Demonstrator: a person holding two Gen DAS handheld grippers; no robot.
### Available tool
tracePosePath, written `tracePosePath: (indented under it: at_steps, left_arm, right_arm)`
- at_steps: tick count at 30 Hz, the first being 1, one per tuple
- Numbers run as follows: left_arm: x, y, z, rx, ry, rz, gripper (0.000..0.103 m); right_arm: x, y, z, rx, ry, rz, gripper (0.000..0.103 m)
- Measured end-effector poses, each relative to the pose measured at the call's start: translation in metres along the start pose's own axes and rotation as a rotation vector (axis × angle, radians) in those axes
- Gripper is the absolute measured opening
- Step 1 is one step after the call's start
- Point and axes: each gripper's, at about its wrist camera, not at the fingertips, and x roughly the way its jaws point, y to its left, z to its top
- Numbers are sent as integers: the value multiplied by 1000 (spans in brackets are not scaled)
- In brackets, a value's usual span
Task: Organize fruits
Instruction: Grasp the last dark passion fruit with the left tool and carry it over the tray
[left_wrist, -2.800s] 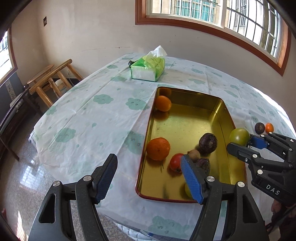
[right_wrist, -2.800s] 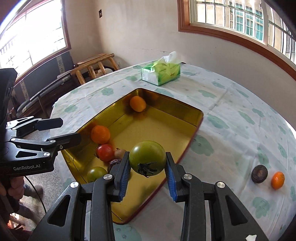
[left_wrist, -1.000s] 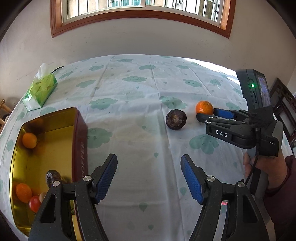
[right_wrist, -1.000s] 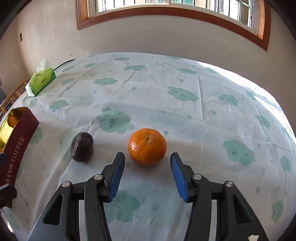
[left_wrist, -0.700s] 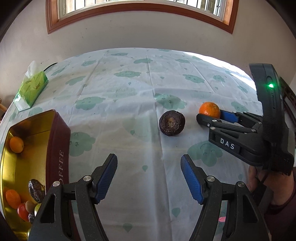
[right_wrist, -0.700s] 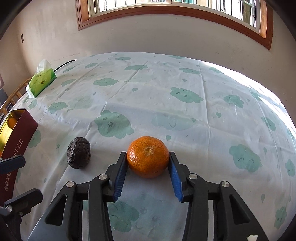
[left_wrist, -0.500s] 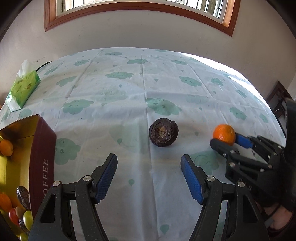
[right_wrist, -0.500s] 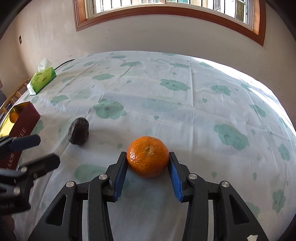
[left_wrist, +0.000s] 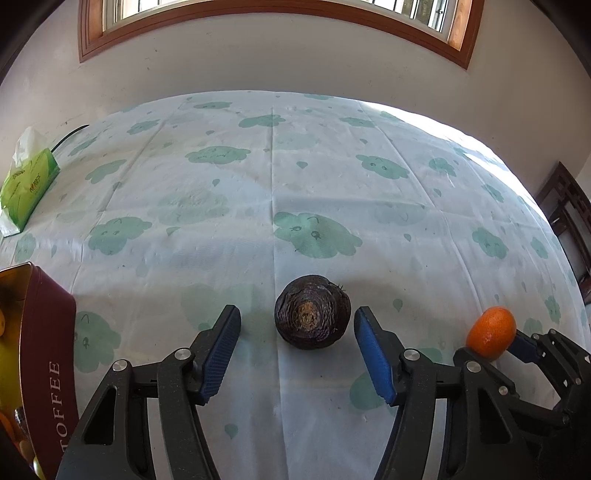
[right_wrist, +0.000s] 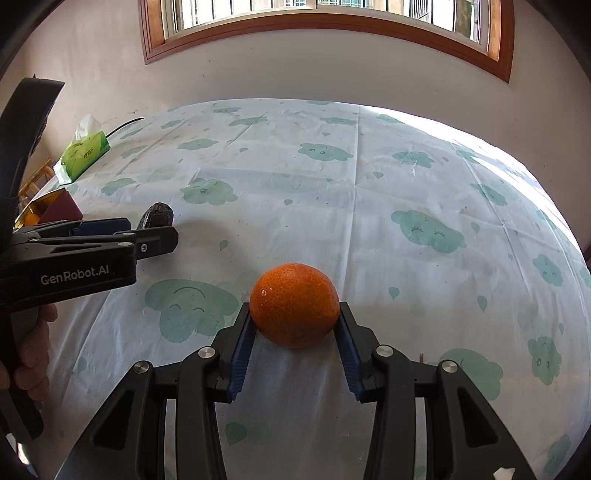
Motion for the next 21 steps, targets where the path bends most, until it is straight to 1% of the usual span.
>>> tracePosePath:
  at_steps: [1,4,5,8,14,21]
  left_arm:
    - [1,-1,0,5,-5,11,59]
    - [0,-4,-1,28,-10,20,43]
    - [-2,-4,-3,30,-9,14,37]
    - [-8,-6,-11,37,-5,34,37]
    - [-28,-2,-32,32,10,35,37]
    - [-67,1,-53,37,2,35,37]
  right_arm:
    - [0,0,0,-1,0,-1,41]
    - [-1,0,0,0,0,-1,41]
    - [-1,0,0,-2,0,-2,41]
    - [-1,0,0,-2,0,-3,41]
    - [0,1,0,-6,1,-8,41]
    - [0,2,0,-9,1,-11,41]
